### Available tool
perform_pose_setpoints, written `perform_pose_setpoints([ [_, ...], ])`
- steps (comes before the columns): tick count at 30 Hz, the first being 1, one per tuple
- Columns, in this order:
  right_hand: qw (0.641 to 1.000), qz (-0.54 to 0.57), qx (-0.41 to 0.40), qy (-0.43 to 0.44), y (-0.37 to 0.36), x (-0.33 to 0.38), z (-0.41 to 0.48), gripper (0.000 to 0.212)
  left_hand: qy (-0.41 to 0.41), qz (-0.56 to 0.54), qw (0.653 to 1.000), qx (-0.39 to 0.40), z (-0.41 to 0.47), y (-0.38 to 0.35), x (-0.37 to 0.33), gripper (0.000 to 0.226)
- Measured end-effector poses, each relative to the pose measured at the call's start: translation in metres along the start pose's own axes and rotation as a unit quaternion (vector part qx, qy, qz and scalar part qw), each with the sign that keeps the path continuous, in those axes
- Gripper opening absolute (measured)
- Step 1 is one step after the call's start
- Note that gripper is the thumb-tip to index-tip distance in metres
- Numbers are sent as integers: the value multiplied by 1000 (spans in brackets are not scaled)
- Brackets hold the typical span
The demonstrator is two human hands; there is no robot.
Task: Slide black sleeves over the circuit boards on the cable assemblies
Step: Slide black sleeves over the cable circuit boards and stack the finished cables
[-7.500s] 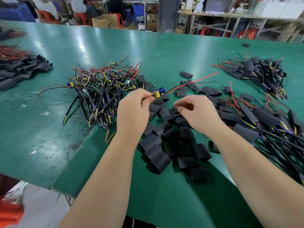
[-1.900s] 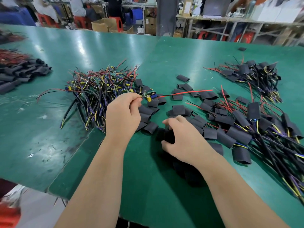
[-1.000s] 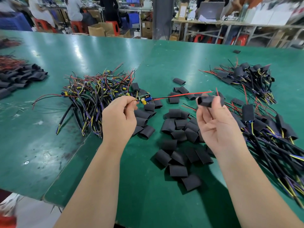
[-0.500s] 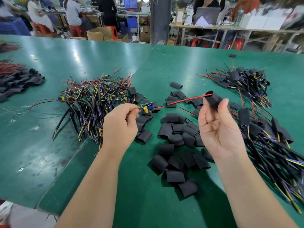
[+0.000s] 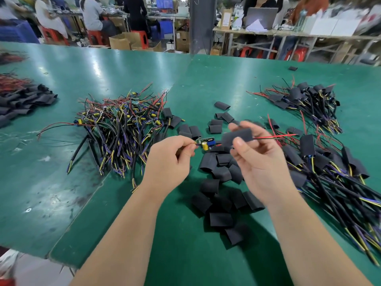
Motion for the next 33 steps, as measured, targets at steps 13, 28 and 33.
perform_pose_setpoints([
  [13,990,-106,88,14,10,2,0,30,32,-99,993,61,-3,-7,-5,16],
  [28,994,-84,30,-64,17,-5,2,18,83,-232,963,105,0,-8,-8,33],
  [33,994,-52,54,-79,10,-9,-1,26,63,-192,972,122,-4,-13,-9,26],
])
Point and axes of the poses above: each hand's wrist, its own z-axis towards the middle knuckle, its own y-axis out of the back of the hand, x = y × z, the point moved 4 cm from there along z, towards the middle knuckle, and after that the axes turned 6 degrees about x, right-handed, at the moved point
